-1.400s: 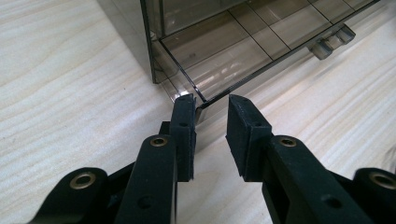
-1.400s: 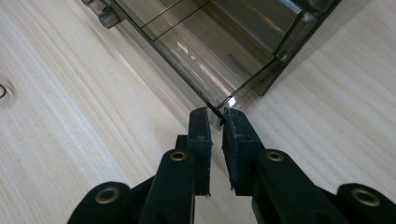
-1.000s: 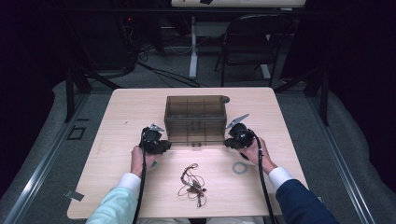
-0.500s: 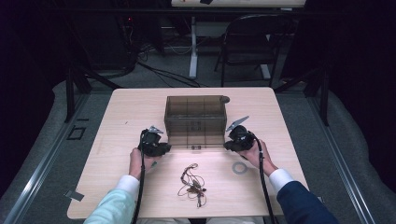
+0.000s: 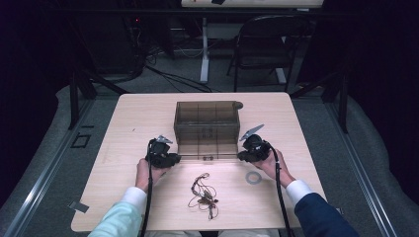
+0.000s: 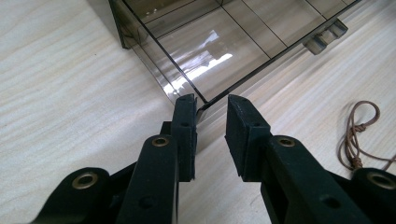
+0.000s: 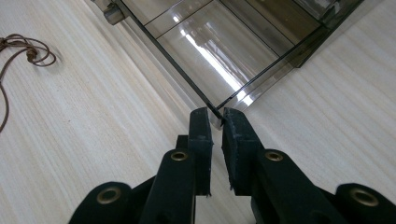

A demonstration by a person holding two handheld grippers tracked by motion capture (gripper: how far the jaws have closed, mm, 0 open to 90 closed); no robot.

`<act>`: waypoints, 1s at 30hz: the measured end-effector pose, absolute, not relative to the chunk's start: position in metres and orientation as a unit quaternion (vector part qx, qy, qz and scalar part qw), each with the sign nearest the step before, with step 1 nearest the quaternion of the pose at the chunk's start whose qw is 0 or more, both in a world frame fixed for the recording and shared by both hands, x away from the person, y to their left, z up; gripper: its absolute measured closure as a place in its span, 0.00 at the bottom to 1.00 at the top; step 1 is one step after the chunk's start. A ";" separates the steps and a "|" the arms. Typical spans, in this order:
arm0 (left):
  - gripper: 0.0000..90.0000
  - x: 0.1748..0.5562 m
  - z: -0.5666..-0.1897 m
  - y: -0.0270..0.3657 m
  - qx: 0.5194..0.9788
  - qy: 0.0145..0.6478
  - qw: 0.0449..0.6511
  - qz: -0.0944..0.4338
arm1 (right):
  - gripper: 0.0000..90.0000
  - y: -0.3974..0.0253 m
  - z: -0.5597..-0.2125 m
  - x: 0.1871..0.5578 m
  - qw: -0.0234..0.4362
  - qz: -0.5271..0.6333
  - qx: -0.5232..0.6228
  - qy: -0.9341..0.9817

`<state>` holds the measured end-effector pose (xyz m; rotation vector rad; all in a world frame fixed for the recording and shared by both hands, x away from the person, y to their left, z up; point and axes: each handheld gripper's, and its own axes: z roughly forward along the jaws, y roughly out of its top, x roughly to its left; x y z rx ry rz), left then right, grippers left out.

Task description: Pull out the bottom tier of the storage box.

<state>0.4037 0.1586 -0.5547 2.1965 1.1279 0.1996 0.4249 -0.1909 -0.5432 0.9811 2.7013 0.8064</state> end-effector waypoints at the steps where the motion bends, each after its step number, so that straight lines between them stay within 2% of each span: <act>1: 0.81 0.403 -0.555 0.158 0.838 0.431 0.326 0.076 | 0.92 -0.191 -0.543 0.425 0.077 0.269 0.329 0.902; 20: 0.83 0.400 -0.556 0.161 0.836 0.434 0.329 0.066 | 0.91 -0.192 -0.547 0.425 0.063 0.265 0.325 0.905; 24: 0.75 0.398 -0.550 0.163 0.835 0.432 0.333 0.074 | 0.82 -0.192 -0.544 0.424 0.062 0.272 0.327 0.903; 30: 0.53 0.393 -0.544 0.166 0.835 0.442 0.321 0.065 | 0.65 -0.195 -0.536 0.420 0.063 0.280 0.333 0.898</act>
